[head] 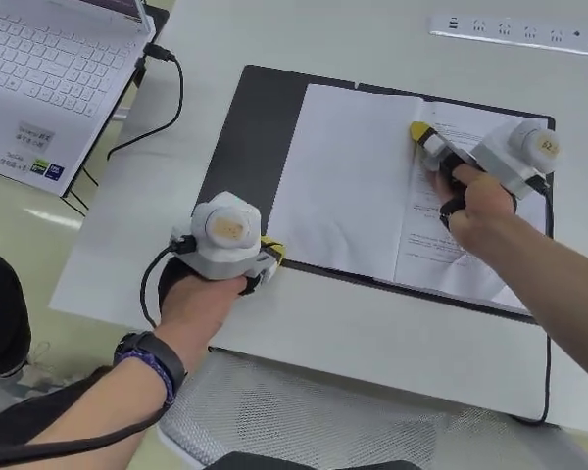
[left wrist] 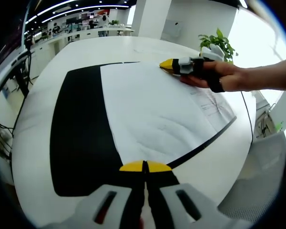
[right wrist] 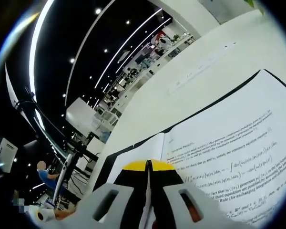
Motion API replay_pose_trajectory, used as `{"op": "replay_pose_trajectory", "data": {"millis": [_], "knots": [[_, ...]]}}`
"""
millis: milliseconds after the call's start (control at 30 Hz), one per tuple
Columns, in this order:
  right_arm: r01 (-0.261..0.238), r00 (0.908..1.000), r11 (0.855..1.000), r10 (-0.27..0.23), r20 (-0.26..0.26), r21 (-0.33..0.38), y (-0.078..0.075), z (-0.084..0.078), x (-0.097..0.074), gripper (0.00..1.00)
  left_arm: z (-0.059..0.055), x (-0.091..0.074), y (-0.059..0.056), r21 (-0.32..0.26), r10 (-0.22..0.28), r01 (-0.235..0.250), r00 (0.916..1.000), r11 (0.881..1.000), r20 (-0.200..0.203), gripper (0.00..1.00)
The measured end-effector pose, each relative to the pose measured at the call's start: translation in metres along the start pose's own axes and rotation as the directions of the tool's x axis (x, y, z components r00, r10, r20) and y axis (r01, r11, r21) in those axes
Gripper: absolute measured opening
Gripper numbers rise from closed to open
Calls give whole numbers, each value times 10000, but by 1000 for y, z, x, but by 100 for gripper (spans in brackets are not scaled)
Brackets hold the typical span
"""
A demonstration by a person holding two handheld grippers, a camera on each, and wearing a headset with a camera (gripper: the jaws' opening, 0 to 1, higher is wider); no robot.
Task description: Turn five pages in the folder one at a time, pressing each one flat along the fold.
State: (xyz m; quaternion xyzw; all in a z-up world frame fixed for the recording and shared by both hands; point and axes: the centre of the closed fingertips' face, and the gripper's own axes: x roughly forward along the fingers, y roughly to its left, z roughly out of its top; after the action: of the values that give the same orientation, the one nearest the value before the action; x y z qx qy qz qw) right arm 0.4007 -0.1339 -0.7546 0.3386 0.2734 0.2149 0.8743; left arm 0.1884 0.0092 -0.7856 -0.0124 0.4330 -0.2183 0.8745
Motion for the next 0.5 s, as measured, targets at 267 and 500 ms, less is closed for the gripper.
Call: {"op": "replay_pose_trajectory", "data": {"millis": [267, 500], "knots": [[298, 9989, 9996, -299, 355, 22, -4, 10, 11, 0, 0, 0, 0, 22, -3, 3, 10000, 10000, 20, 0], [510, 9975, 9987, -510, 496, 22, -15, 21, 30, 0, 0, 0, 0, -13, -40, 40, 10000, 10000, 55, 0]]}}
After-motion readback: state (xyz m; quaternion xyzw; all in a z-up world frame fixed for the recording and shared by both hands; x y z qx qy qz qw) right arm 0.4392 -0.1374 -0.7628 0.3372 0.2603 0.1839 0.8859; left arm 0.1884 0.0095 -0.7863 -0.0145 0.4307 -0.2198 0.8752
